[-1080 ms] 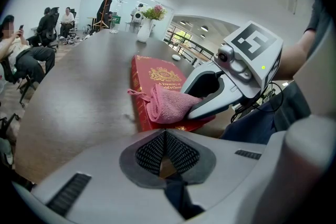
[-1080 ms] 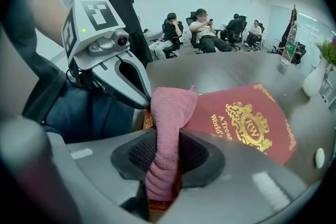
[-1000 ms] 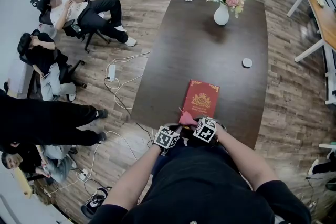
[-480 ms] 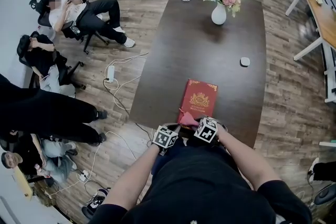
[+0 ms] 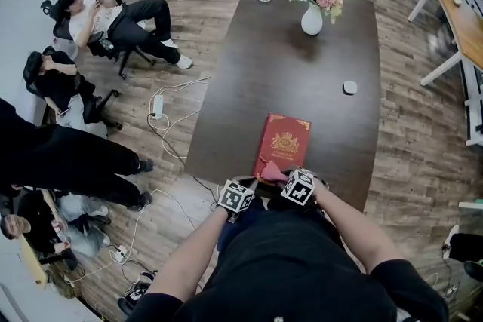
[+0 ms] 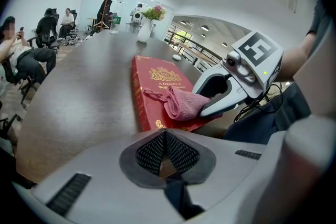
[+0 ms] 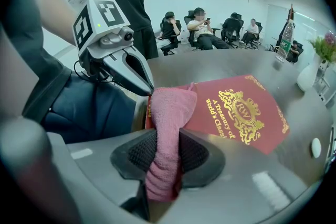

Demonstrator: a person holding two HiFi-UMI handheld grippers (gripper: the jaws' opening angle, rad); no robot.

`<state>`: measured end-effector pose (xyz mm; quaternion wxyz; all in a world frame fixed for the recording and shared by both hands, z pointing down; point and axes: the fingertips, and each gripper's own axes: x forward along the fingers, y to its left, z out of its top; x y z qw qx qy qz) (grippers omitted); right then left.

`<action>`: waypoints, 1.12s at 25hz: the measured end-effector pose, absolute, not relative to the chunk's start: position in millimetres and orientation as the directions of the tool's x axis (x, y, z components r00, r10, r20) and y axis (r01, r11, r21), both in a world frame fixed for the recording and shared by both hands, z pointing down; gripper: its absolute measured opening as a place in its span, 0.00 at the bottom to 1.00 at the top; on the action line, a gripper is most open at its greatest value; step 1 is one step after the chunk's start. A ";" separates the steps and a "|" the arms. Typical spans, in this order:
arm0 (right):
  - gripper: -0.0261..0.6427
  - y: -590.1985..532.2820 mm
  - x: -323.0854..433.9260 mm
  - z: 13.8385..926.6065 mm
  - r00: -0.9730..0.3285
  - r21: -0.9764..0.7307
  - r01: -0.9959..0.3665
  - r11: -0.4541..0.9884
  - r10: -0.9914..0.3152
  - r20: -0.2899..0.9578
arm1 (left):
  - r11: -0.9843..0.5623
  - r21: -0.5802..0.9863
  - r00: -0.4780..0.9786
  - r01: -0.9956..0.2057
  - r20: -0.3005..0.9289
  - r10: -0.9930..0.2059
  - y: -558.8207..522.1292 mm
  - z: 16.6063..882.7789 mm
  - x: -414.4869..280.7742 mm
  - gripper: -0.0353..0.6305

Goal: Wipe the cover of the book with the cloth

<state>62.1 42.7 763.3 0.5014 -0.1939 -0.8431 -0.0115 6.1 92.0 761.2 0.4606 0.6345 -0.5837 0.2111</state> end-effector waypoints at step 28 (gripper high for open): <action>0.22 27.4 99.1 760.8 -0.456 -0.186 0.233 0.955 0.276 0.846 | 0.028 0.334 0.278 -0.942 0.825 -0.492 93.3 762.0 7.3 0.05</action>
